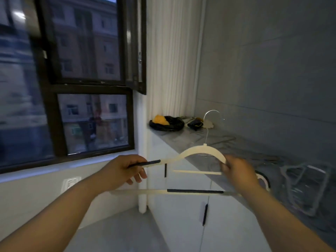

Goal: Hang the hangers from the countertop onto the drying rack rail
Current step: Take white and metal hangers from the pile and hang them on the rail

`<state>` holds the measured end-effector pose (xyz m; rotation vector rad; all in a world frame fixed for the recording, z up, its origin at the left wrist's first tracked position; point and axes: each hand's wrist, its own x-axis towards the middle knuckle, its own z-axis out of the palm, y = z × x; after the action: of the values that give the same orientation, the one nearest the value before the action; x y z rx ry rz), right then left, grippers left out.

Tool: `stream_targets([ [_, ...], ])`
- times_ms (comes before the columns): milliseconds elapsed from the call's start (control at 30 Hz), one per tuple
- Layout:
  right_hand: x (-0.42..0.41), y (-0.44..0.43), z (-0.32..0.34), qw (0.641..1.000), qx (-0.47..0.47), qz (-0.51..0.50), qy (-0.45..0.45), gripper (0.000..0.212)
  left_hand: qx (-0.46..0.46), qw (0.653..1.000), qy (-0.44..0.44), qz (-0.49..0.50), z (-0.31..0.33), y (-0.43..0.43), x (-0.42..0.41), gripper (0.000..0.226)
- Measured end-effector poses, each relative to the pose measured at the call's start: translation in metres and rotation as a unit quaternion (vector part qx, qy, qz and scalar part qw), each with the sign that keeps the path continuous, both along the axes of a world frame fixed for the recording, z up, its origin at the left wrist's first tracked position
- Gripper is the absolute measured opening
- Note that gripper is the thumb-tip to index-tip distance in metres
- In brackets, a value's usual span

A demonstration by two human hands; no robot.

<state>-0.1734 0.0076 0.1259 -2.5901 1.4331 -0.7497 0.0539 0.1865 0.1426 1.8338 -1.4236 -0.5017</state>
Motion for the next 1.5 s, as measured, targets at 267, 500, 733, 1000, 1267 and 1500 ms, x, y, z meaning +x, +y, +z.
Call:
stream_targets([
  [267,0.127,0.076,0.013,0.971,-0.103,0.204,0.064,0.029,0.061,0.988,-0.084,0.116,0.018,0.096,0.025,0.012],
  [500,0.228,0.175,0.042,0.939,-0.064,0.337,0.013,0.029,0.045,0.964,-0.089,0.247,0.039,0.202,0.089,0.016],
  [733,0.349,0.322,0.065,0.876,-0.038,0.478,-0.045,0.018,0.052,0.899,-0.163,0.403,0.066,0.369,0.164,0.029],
  [1000,0.445,0.478,0.106,0.816,-0.161,0.546,-0.101,0.038,0.083,0.782,-0.253,0.563,0.090,0.540,0.208,0.029],
  [1267,0.487,0.558,0.211,0.704,-0.412,0.509,-0.275,0.037,0.105,0.693,-0.290,0.651,0.123,0.624,0.218,0.031],
  [1500,0.496,0.600,0.255,0.745,-0.480,0.419,-0.197,0.033,0.142,0.625,-0.327,0.694,0.150,0.646,0.228,0.034],
])
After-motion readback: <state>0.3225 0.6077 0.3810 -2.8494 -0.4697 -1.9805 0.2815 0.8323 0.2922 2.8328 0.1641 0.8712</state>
